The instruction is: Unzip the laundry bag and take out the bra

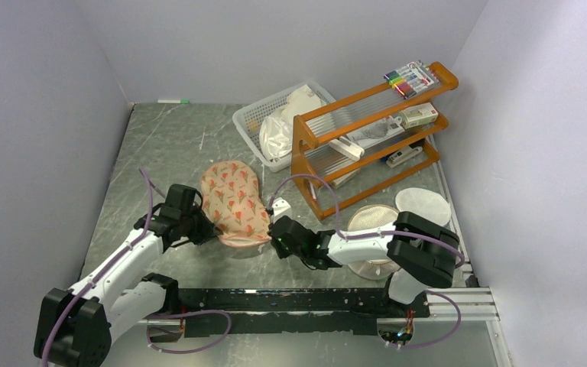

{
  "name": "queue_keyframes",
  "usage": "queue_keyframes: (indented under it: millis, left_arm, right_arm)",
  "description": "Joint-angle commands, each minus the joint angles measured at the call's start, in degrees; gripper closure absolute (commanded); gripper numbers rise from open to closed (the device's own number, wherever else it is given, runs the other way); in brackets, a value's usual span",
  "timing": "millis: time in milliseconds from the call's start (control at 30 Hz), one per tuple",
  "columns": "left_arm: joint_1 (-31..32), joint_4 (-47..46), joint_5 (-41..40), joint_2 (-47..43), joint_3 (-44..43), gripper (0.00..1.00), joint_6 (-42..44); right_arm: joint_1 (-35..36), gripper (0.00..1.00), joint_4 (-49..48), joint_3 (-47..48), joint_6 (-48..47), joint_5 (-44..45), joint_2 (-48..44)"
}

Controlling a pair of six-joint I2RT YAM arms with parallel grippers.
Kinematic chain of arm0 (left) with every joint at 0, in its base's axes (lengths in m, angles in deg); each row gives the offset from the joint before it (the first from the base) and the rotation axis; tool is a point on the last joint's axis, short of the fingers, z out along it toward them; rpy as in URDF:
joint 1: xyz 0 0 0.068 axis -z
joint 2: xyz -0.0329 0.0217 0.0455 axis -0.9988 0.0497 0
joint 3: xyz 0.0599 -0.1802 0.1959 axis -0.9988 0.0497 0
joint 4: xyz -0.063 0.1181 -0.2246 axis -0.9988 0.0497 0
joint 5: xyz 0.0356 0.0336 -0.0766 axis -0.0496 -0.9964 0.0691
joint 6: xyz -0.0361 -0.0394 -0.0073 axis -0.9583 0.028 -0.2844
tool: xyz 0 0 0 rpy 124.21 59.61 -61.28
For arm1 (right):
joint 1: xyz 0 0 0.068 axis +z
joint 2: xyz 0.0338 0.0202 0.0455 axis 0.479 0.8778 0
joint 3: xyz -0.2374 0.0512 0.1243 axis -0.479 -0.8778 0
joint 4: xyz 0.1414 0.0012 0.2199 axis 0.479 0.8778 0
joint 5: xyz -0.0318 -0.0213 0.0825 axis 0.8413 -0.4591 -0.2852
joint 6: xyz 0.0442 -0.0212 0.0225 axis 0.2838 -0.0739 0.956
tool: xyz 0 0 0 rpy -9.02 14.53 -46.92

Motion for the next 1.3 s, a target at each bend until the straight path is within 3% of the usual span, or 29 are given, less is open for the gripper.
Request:
queue_keyframes:
  millis: [0, 167, 367, 600, 767, 800, 900, 1033, 1067, 1200, 1267]
  left_arm:
    - [-4.3, 3.5, -4.4, 3.6, -2.7, 0.93, 7.7]
    - [-5.5, 4.7, -5.8, 6.3, -3.9, 0.93, 8.1]
    - [-5.5, 5.7, -10.2, 3.8, -3.9, 0.93, 6.8]
    - [-5.4, 1.8, -5.0, 4.6, -2.5, 0.93, 10.3]
    - [-5.4, 2.5, -4.5, 5.6, -3.0, 0.92, 9.7]
    - [-5.4, 2.9, -3.8, 5.8, -3.3, 0.87, 9.5]
    - [-5.4, 4.0, -2.1, 5.7, -3.0, 0.57, 7.8]
    - [-5.3, 5.7, 0.0, 1.9, -0.4, 0.34, 2.9]
    - [-5.1, 5.8, 0.7, 0.2, 0.6, 0.19, 1.6]
    - [-2.5, 6.7, 2.0, -6.8, 3.9, 0.08, -3.3]
    - [-0.3, 7.1, 1.7, -9.3, 4.5, 0.07, -5.4]
  right_arm:
    - [-1.2, 1.0, 9.3, -0.4, -6.5, 5.2, -1.4]
    - [-1.6, 1.0, 7.1, -0.6, -11.7, 4.1, -1.6]
    - [-1.8, 1.0, 4.8, 0.5, -19.1, 1.7, 0.4]
    - [-3.4, 1.0, -0.9, 4.6, -21.9, -1.0, 4.9]
    - [-4.5, 1.0, 0.5, 8.8, -22.4, -4.4, 7.3]
    - [-4.5, 1.0, 0.8, 8.9, -22.0, -5.7, 7.1]
    - [-4.4, 1.0, -0.1, 6.8, -18.4, -7.8, 5.5]
    - [-4.4, 1.0, -3.3, 2.4, -12.4, -8.6, 3.1]
    - [-4.4, 1.0, -4.1, 1.9, -11.0, -8.7, 2.8]
    - [-4.2, 1.0, -5.9, 1.0, -6.1, -10.2, 2.5]
    - [-3.9, 1.0, -7.1, 0.5, -4.5, -11.2, 2.1]
